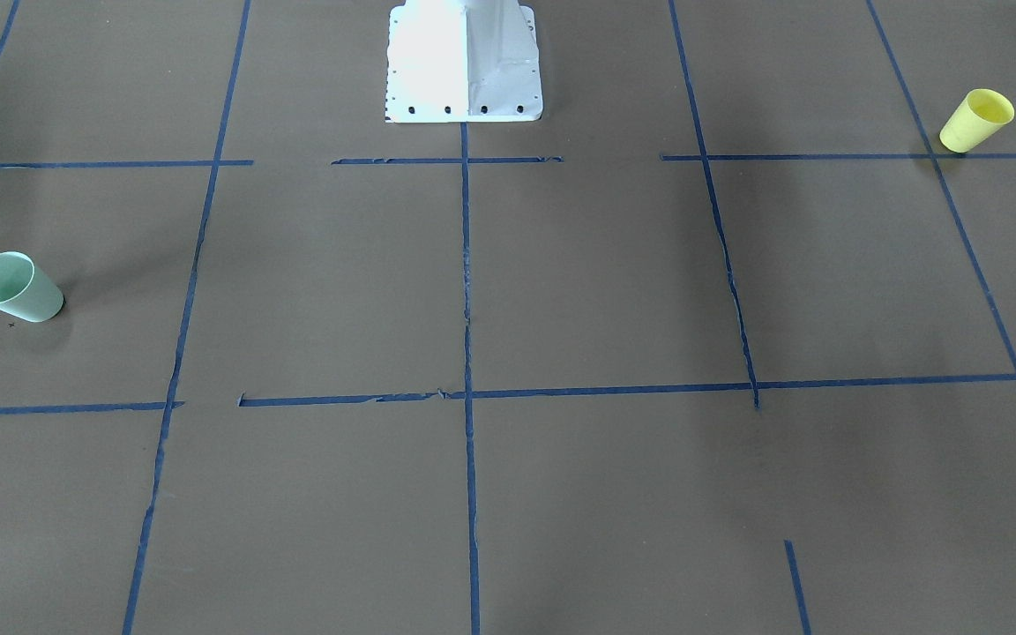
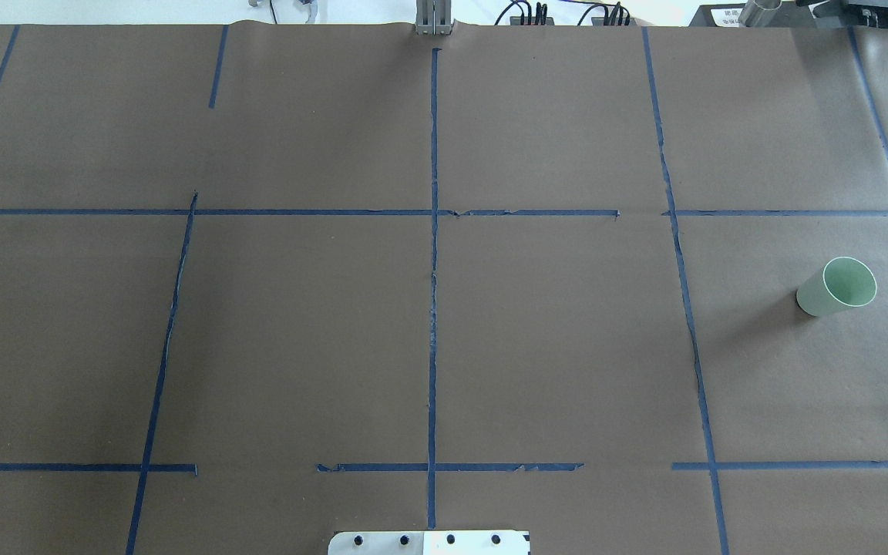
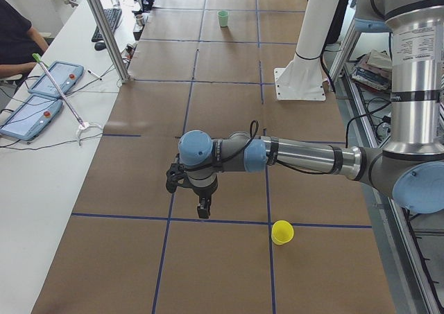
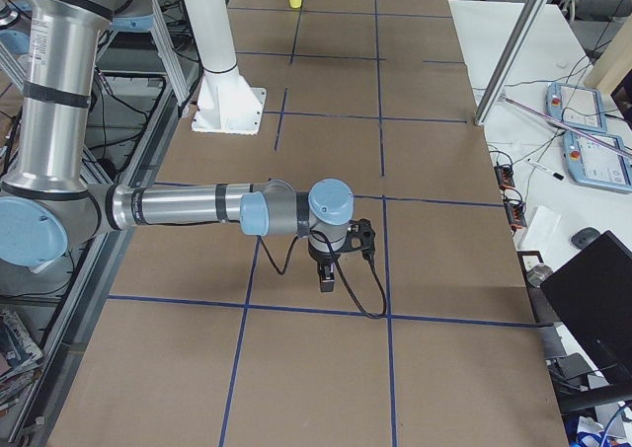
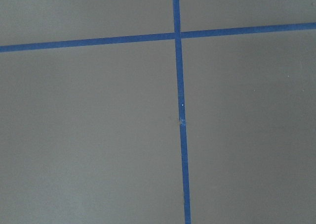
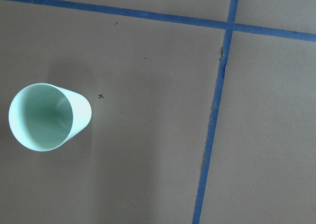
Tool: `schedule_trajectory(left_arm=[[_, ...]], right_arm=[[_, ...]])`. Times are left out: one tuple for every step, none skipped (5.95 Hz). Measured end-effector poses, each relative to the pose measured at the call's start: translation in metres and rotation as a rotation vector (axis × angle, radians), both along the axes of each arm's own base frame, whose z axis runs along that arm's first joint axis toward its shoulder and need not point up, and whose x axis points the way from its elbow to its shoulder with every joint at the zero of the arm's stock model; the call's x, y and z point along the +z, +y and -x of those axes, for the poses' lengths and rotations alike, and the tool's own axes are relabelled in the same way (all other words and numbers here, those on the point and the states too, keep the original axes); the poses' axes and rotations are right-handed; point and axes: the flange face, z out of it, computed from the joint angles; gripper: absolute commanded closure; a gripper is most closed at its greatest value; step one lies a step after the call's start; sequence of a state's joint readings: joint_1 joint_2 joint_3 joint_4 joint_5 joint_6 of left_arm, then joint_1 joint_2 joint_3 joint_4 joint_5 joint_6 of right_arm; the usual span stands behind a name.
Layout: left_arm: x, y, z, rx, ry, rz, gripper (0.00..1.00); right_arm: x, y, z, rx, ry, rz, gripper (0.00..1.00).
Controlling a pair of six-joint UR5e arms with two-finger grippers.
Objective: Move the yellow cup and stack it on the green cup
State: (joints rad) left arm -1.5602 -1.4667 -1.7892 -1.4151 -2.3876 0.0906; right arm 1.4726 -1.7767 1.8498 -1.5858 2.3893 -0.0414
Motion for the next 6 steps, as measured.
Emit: schedule_trajectory(left_arm=[[-0.001,0.001,-0.001,0.002,0.020,-0.003,0.00],[0.000,0.005,-0.002,0.004,0.027,-0.006,0.00],[-0.003,0.007,-0.008,0.016,0.030,-0.034,0.00],[-0.006,0.007,-0.023,0.047,0.036,-0.069,0.00],[-0.007,0.009,-0.040,0.061,0.042,-0.062,0.00],[-0.015,0.018,-0.053,0.015,0.036,0.006,0.00]], right_arm=[[0.000,0.000,0.000,0.000,0.000,0.000,0.00],[0.000,0.000,0.000,0.000,0.000,0.000,0.00],[-0.002,0.000,0.000,0.002,-0.002,-0.008,0.00],[-0.003,0.000,0.000,0.004,-0.004,-0.022,0.00],[-0.004,0.001,0.000,0.005,-0.006,-0.036,0.00],[-0.005,0.000,0.000,0.007,-0.007,-0.042,0.00]])
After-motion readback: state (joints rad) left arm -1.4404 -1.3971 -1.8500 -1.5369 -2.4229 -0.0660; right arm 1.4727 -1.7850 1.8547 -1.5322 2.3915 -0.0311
